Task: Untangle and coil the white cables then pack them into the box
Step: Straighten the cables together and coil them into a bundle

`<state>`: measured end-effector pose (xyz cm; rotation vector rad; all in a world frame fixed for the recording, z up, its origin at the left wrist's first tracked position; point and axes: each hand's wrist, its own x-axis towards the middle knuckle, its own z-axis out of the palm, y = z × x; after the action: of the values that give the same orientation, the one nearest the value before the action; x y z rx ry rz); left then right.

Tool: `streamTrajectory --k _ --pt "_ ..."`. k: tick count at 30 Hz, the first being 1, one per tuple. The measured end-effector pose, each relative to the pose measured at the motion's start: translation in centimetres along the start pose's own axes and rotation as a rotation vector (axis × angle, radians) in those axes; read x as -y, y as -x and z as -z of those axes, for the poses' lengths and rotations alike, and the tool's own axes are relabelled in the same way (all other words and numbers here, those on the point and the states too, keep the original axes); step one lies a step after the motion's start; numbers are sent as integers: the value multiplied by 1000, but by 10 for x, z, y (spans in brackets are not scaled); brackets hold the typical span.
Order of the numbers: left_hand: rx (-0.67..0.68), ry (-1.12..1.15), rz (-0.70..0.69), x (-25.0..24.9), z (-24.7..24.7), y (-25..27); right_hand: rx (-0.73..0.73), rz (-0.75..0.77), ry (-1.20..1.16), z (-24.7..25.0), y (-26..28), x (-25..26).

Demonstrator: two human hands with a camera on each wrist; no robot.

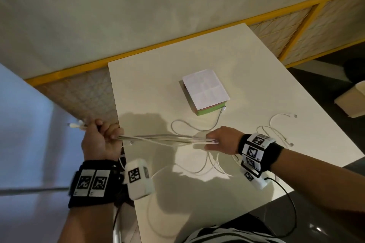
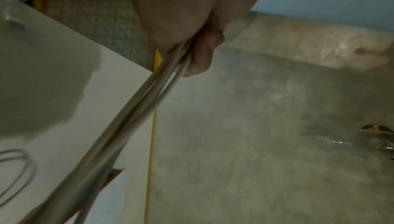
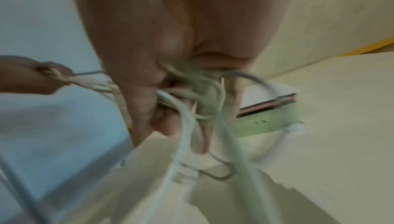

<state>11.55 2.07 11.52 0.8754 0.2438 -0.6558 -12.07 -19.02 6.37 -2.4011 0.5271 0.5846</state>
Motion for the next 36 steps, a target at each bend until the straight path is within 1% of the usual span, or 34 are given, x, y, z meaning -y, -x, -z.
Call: streamTrajectory --k 3,5,8,10,11,13,15,17,18,20,23,25,27,29,31,33,36 --pt "0 -14 -16 -5 9 -2 -38 -4 -87 -13 1 -16" --pt "-32 42 -45 -14 16 -6 -65 -10 -114 -16 4 -28" --pt "-52 55 -81 -32 25 -14 -74 -101 -134 -17 13 -53" --pt "-39 35 -83 -34 29 -16 -53 -156 -162 -19 18 -67" --pt "-47 43 -81 -32 31 -17 -65 -179 -174 -20 20 -73" --pt "-105 76 -71 -28 34 -18 -94 -254 -167 -24 24 -86" --pt "-125 104 -74 -23 32 -14 -58 -339 -119 -24 31 -100" --pt "-119 107 -81 -15 25 -8 13 -371 -96 -23 34 -106" --pt "-109 103 -84 -9 20 -6 21 -365 -106 -21 34 -104" --pt "-93 96 -74 4 9 -2 -49 -288 -184 -13 29 -83" --pt "-84 119 -33 25 -7 2 -163 -56 -342 8 15 -23" --pt "-92 135 -11 39 -21 6 -173 108 -381 21 5 26" --pt "-98 116 5 52 -37 14 -125 218 -390 29 -5 70" --pt "-97 57 28 61 -49 22 -105 265 -437 32 -17 102" --pt "-76 -17 58 65 -55 27 -107 277 -514 33 -27 119" --pt "-50 -28 64 64 -57 30 -93 251 -623 35 -31 125" --pt "32 -7 65 58 -59 33 31 247 -899 38 -26 123"
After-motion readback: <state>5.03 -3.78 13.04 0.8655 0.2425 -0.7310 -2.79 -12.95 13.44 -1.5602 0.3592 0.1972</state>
